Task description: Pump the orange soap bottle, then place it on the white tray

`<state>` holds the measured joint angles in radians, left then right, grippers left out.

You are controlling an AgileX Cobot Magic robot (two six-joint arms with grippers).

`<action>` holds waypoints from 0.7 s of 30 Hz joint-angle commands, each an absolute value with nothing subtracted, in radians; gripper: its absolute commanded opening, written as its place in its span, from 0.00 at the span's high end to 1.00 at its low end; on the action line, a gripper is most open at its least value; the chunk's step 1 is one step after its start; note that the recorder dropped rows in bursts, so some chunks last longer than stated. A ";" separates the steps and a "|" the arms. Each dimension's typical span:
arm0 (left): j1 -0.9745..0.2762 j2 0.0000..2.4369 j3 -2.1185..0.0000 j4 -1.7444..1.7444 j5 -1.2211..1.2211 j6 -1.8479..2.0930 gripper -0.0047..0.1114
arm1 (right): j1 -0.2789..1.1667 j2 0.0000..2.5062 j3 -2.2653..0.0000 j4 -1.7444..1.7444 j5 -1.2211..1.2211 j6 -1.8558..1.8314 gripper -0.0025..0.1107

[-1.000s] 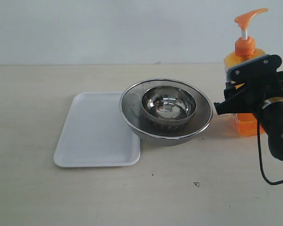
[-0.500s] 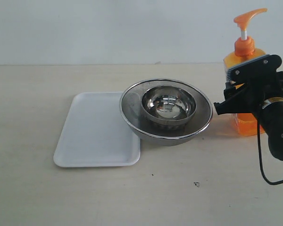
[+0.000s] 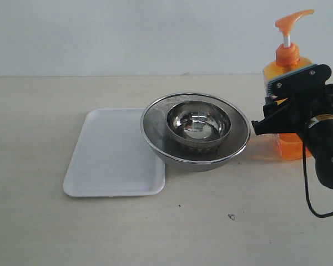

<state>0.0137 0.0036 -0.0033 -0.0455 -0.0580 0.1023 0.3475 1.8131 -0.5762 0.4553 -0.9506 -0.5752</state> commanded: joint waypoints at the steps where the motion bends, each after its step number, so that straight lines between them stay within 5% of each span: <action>1: 0.018 0.000 0.000 -0.041 -0.248 0.109 0.92 | 0.348 1.813 -0.574 0.461 -0.901 -0.583 0.97; 8: 0.018 0.043 -0.103 0.256 -0.265 -0.283 0.92 | 0.348 1.813 -0.574 0.461 -0.901 -0.584 0.97; 16: 0.018 0.725 -0.530 1.313 -0.804 -0.947 0.92 | 0.348 1.813 -0.574 0.461 -0.901 -0.586 0.97; 21: 0.018 1.048 -0.652 1.296 -1.124 -0.988 0.92 | 0.348 1.813 -0.574 0.461 -0.901 -0.586 0.97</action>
